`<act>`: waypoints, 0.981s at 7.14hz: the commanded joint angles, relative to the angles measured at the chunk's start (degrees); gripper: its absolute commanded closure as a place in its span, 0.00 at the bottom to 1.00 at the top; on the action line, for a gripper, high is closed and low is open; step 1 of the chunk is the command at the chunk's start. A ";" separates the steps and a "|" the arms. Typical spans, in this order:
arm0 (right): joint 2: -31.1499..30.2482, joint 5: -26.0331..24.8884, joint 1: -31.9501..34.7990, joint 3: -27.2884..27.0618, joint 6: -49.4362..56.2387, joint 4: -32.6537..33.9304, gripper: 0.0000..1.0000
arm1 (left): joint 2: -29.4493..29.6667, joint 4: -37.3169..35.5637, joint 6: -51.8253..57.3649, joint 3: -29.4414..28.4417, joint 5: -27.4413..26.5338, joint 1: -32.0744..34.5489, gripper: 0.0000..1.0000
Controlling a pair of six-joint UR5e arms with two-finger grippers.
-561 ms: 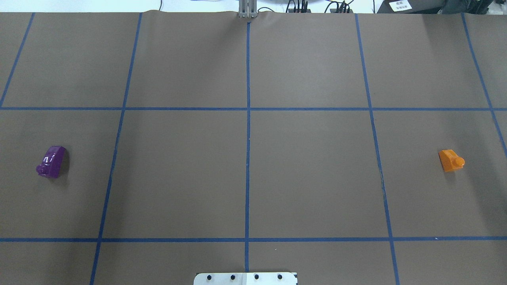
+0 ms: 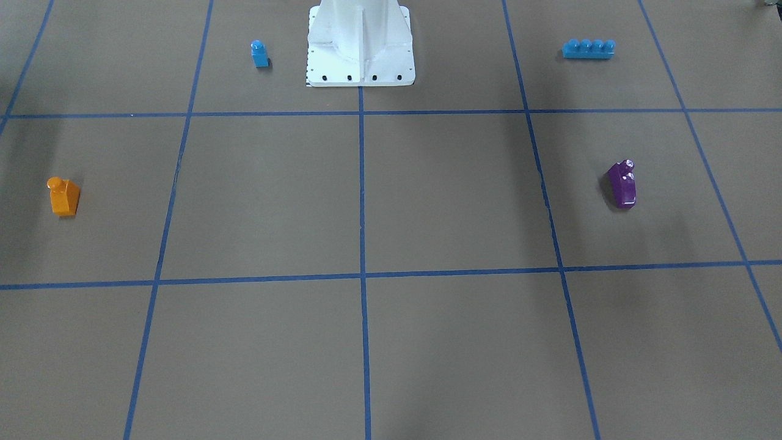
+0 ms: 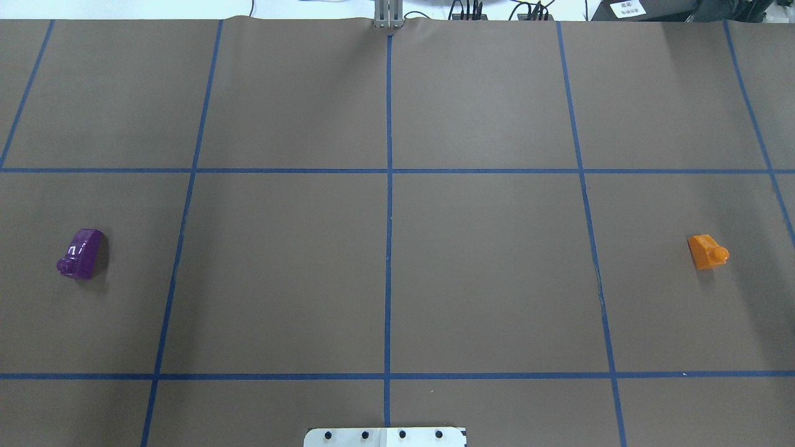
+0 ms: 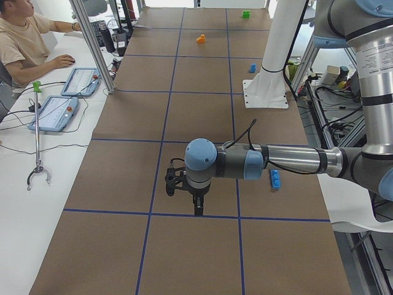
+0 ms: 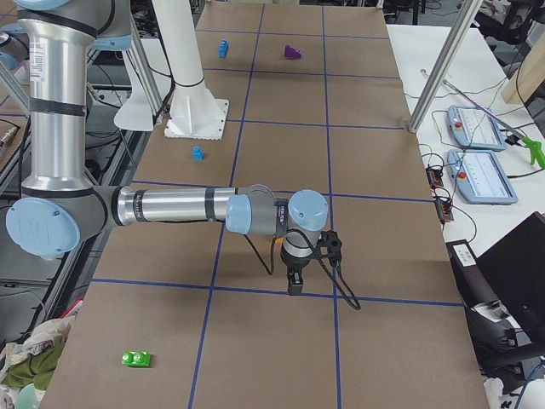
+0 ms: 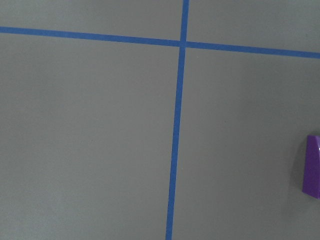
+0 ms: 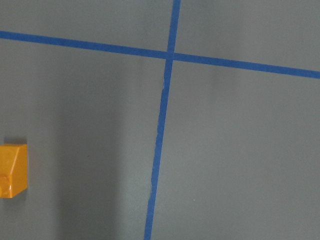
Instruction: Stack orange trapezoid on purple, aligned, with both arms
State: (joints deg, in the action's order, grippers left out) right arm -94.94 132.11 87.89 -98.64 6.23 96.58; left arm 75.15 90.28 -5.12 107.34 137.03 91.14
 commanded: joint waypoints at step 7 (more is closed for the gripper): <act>-0.42 4.91 0.00 1.43 -0.17 -0.34 0.00 | 6.83 9.30 -16.01 -2.04 0.87 -22.11 0.00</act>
State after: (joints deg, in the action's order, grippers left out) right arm -95.43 136.93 87.89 -97.33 6.03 96.31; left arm 79.45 98.94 -14.27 105.93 137.98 74.56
